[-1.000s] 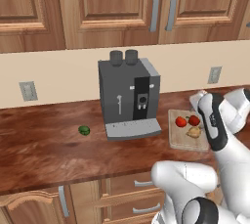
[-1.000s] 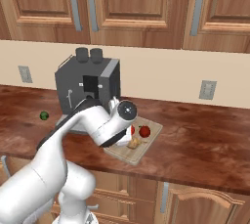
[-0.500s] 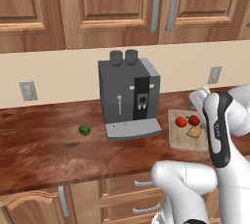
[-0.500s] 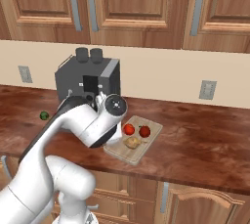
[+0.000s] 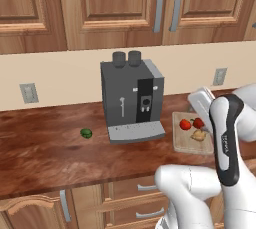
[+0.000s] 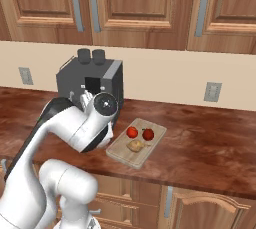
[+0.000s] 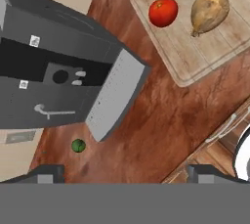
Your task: Place the avocado, onion, tomato, and bell pepper on the cutting board.
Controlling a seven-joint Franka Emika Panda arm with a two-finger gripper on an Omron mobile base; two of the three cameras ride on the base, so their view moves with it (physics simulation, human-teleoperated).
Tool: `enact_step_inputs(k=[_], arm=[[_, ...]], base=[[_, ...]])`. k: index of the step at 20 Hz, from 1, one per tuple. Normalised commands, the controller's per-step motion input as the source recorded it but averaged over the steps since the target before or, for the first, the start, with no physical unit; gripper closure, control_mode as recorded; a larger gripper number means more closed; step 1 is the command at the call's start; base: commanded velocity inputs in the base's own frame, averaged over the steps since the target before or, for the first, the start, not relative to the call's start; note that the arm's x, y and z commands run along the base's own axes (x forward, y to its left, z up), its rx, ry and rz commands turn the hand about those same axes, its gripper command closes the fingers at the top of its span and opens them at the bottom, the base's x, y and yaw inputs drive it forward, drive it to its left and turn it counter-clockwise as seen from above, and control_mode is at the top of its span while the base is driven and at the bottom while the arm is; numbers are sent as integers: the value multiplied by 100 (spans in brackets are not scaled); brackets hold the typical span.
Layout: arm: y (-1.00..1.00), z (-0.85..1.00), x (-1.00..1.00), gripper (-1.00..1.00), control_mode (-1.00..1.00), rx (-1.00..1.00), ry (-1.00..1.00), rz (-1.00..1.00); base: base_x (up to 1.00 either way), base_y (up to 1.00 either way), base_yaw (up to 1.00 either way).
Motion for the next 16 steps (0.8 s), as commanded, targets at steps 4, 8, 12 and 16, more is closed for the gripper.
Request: enact_step_inputs(k=[4,8,12,16], arm=[[44,0,-9,-100,-100,-3,-11,22],[57,0,0,-100,-100,-6,-11,24],[56,8,0,-100,-100,-1,-12,21],[62,12,0,-100,-100,-3,-9,17]], base=[[0,0,0],[0,0,0],[0,0,0],[0,0,0]])
